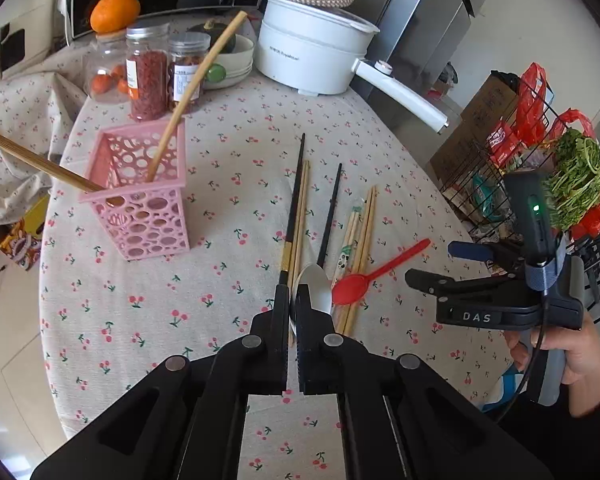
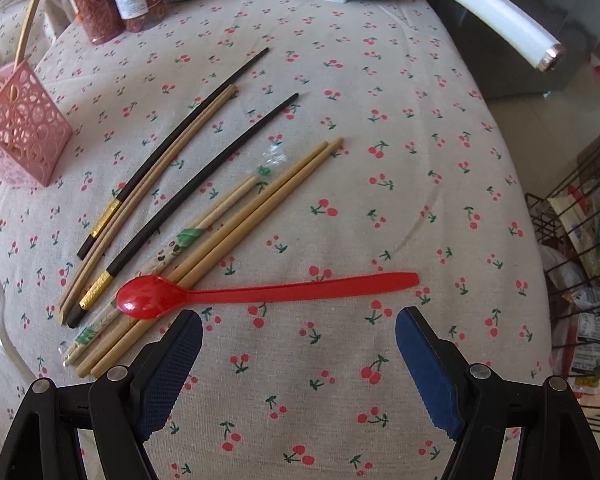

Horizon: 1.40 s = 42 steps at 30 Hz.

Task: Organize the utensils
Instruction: 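Hold the white spoon in the left tool while the right tool grasps the red spoon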

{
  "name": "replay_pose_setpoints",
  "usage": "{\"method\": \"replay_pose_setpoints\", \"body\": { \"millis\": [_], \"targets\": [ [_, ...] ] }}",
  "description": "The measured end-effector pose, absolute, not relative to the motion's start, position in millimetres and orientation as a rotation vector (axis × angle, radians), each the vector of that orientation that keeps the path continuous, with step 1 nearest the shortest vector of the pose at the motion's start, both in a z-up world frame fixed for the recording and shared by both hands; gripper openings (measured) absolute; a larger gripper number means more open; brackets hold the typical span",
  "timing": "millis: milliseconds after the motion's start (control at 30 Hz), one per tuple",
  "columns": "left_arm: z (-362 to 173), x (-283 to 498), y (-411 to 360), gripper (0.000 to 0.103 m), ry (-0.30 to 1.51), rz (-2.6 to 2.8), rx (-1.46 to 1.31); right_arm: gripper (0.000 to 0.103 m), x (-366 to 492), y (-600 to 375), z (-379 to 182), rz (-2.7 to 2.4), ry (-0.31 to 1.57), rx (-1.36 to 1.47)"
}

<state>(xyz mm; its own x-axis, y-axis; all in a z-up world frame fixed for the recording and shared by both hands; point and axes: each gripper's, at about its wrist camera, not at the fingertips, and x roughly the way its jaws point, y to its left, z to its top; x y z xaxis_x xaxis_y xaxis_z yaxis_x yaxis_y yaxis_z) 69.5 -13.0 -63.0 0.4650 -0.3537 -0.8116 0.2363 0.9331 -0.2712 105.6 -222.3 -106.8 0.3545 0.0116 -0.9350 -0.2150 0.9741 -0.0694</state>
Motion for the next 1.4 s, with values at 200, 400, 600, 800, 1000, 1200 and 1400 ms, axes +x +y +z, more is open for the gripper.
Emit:
{"method": "replay_pose_setpoints", "body": {
  "millis": [200, 400, 600, 800, 1000, 1200, 1400],
  "targets": [
    [-41, 59, 9, 0.002, 0.974, -0.361, -0.118, 0.083, 105, -186, -133, 0.298, 1.269, -0.329],
    [-42, 58, 20, 0.002, 0.981, -0.360, -0.138, 0.073, 118, -160, -148, 0.410, 1.285, -0.340],
    [-46, 56, 27, 0.002, 0.995, -0.357, -0.137, 0.059, 137, -155, -147, 0.418, 1.289, -0.277],
    [-47, 55, 32, 0.002, 1.000, -0.346, -0.142, 0.029, 148, -151, -140, 0.409, 1.292, -0.226],
    [-45, 55, 35, 0.002, 0.994, -0.343, -0.153, 0.006, 157, -170, -124, 0.386, 1.249, -0.130],
    [-44, 55, 36, 0.002, 0.993, -0.342, -0.155, 0.050, 137, -159, -127, 0.487, 1.233, -0.232],
    [-46, 58, 35, 0.002, 1.003, -0.340, -0.153, 0.047, 140, -146, -143, 0.484, 1.234, -0.255]
  ]
}}
